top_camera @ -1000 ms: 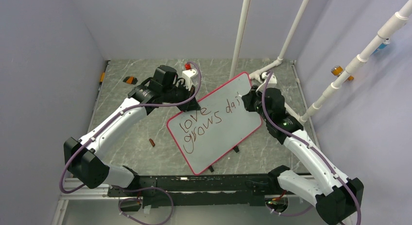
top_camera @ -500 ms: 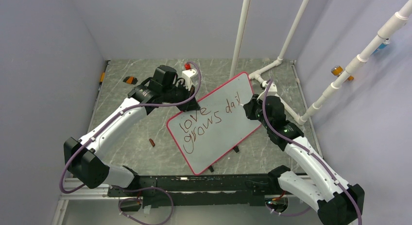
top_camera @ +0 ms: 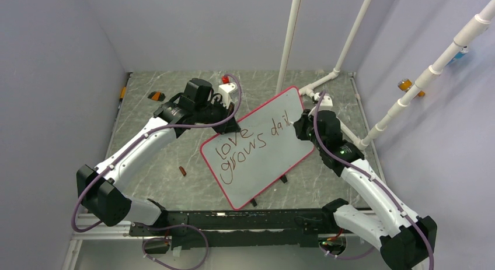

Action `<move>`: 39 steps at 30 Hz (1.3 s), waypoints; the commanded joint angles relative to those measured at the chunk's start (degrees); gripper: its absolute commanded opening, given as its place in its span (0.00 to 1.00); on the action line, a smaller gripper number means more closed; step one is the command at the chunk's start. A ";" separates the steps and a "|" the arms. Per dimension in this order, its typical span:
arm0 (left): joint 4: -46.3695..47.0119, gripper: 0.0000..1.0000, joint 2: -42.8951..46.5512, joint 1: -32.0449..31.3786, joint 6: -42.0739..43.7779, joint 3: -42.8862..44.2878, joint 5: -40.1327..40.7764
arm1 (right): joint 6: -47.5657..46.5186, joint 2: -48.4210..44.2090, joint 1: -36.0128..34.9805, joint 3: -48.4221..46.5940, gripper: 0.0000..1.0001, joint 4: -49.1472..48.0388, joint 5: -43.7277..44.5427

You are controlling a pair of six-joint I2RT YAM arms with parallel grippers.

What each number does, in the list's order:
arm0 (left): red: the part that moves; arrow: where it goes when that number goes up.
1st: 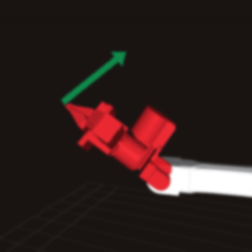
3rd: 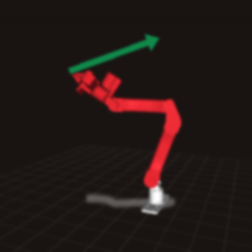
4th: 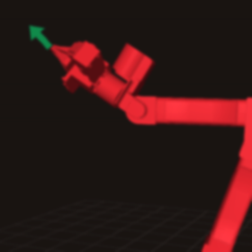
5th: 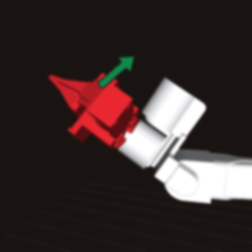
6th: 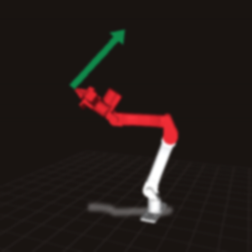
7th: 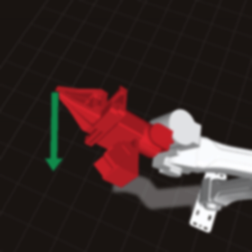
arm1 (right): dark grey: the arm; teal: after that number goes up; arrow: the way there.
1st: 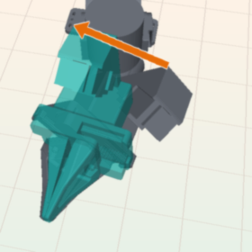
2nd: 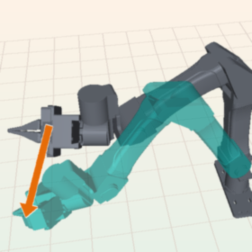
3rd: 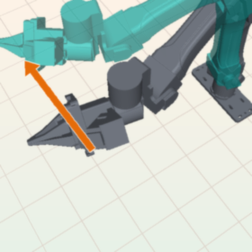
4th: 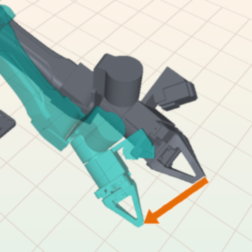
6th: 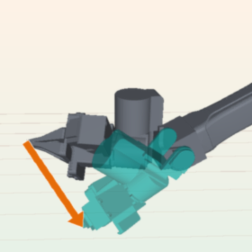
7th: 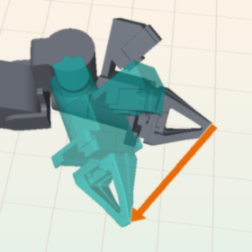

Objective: Write a sentence on the whiteboard
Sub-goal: Write a sentence.

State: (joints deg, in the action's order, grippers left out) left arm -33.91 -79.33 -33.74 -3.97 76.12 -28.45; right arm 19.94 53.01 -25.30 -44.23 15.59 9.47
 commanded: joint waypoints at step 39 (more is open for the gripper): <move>2.13 0.00 0.55 -0.36 9.64 -0.53 7.53 | -1.08 1.41 0.15 -2.51 0.00 -4.20 1.69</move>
State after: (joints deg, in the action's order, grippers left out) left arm -33.67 -79.24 -33.85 -3.95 76.12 -28.58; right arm 18.87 55.44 -25.30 -48.12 14.09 10.98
